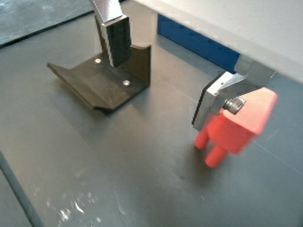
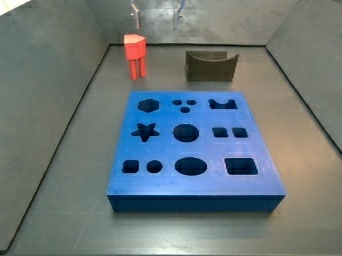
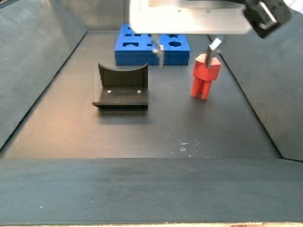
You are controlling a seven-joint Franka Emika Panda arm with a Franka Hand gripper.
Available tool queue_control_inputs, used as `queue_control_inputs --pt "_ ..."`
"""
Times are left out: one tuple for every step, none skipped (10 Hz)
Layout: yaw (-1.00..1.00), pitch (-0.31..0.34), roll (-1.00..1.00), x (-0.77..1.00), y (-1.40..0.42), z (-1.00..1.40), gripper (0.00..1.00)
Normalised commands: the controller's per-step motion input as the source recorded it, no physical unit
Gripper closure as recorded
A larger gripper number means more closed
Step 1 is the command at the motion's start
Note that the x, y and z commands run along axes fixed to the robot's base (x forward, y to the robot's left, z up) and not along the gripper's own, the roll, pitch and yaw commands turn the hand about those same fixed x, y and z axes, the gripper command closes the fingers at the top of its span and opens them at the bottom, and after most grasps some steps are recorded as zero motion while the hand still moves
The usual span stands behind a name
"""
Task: Pick up the 3 prong object. Move to above the board. Insert the 3 prong object.
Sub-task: Pick up the 3 prong object.
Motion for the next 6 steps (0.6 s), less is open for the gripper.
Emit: queue_control_inputs --pt "0.07 -0.417 0.04 -0.67 0.0 0.0 0.0" --pt "0.05 -0.386 0.06 -0.69 0.0 -0.05 0.0" --pt "0.11 -0.323 0.0 -0.57 0.0 -0.13 0.0" --pt "0.15 -0.28 0.0 -0.5 -0.05 -0.19 0.0" --pt "0.16 -0.291 0.0 -0.47 -0.08 -0.21 0.0" --pt "0.21 -0.354 0.0 -0.35 -0.13 -0.2 0.0"
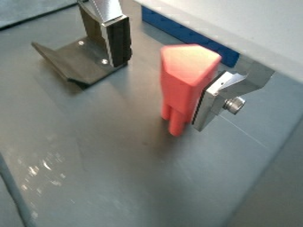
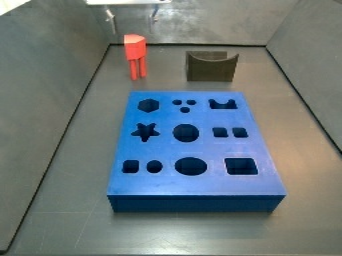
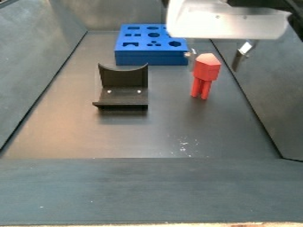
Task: Pick up the 3 prong object. Move to above the board. Insert the 3 prong object.
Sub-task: Pick up the 3 prong object.
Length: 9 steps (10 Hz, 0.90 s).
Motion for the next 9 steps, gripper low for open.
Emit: queue_control_inputs --pt "0.31 -0.48 -0.05 -0.18 -0.19 -0.18 0.0" --pt "0.35 -0.597 -0.05 -0.12 -0.19 -0.12 0.0" --pt "0.4 -0.583 -0.02 -0.07 -0.2 -0.11 0.0" --pt "0.39 -0.589 -0.03 -0.05 -0.19 -0.1 0.0" --pt "0.38 -0.597 -0.03 -0.05 -0.19 -0.12 0.0" --pt "0.37 -0.6 -0.04 -0.05 -0.19 -0.14 0.0" --pt "0.38 -0.597 -0.04 -0.05 -0.19 -0.16 0.0" --pt "0.37 -0.603 -0.03 -0.08 -0.21 -0.18 0.0" --pt "0.38 -0.583 -0.02 -0.07 -0.23 -0.18 0.0"
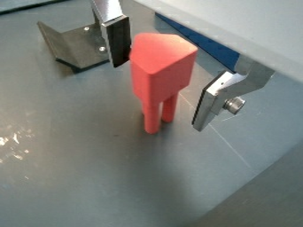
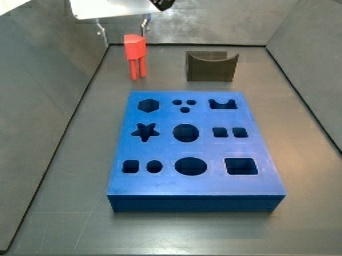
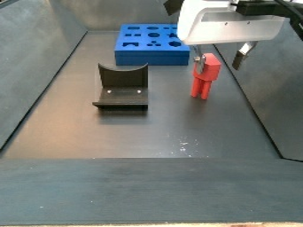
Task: Pick up the 3 prong object. Move to above the board. Insert the 3 prong object.
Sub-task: Pick up the 3 prong object.
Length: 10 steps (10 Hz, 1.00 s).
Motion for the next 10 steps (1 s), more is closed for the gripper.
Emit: queue_control_inputs --pt "0.38 -0.58 -0.01 -0.08 -0.23 -0.17 0.0" --pt "0.41 -0.409 0.0 -0.06 -0.17 -0.11 0.0" --pt "0.14 -0.117 0.0 -0.06 -0.01 0.0 0.0" --pt "0.01 -0.034 0.0 0.0 0.0 0.0 0.0" --pt "0.0 0.0 0.0 0.0 -0.03 0.0 0.0" --pt "0.0 -0.143 -0.06 0.12 -0.04 0.0 0.0" --pt "0.07 -0.214 -0.15 0.16 0.0 0.0 0.0" --pt "0.13 -0.326 -0.21 0.15 -0.02 -0.04 0.0" --pt "0.2 -0.374 -0.22 0.15 -0.06 -0.08 0.0" --pt "0.2 -0.391 -0.21 0.14 -0.11 -0.08 0.0"
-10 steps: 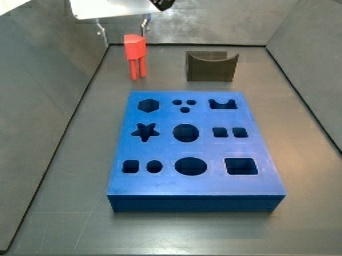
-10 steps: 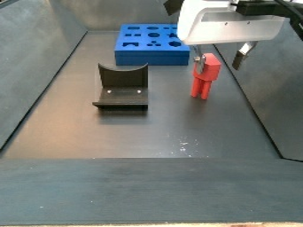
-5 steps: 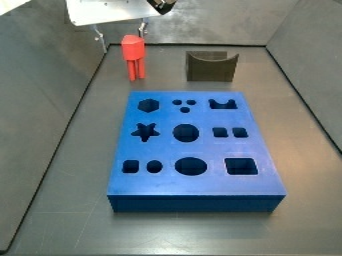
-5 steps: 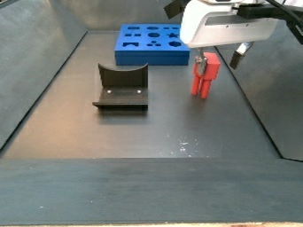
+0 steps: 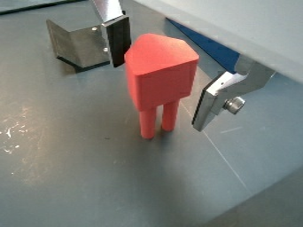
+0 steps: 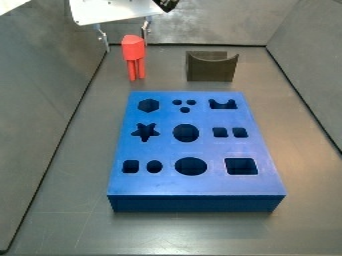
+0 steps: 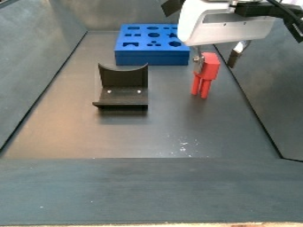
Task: Pick up the 3 prong object. Move to above the board. Insert the 3 prong object.
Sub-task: Pick up the 3 prong object.
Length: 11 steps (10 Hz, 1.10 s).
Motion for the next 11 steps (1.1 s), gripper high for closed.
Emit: queue_control_inputs --pt "0.16 -0.371 -0.22 0.17 -0.15 -0.05 0.0" --pt "0.0 -0.411 -0.18 0.25 -0.17 0.0 0.0" --pt "-0.36 -0.314 -0.07 0.25 -0.09 0.0 0.0" --pt "-0.63 -0.26 0.0 0.25 -0.07 0.0 0.0" --pt "-0.76 -0.26 0.0 0.22 -0.05 -0.05 0.0" --pt "-0.86 -0.294 0.0 0.08 0.0 -0.13 0.0" --pt "-0.84 -0.249 0.0 0.02 0.0 -0.16 0.0" --pt "-0.77 -0.214 0.0 0.0 0.0 -0.18 0.0" --pt "-0.37 -0.011 0.07 -0.04 0.0 -0.02 0.0" --pt "0.0 0.0 0.0 0.0 0.0 0.0 1.0" --pt "0.0 0.0 0.0 0.0 0.0 0.0 1.0"
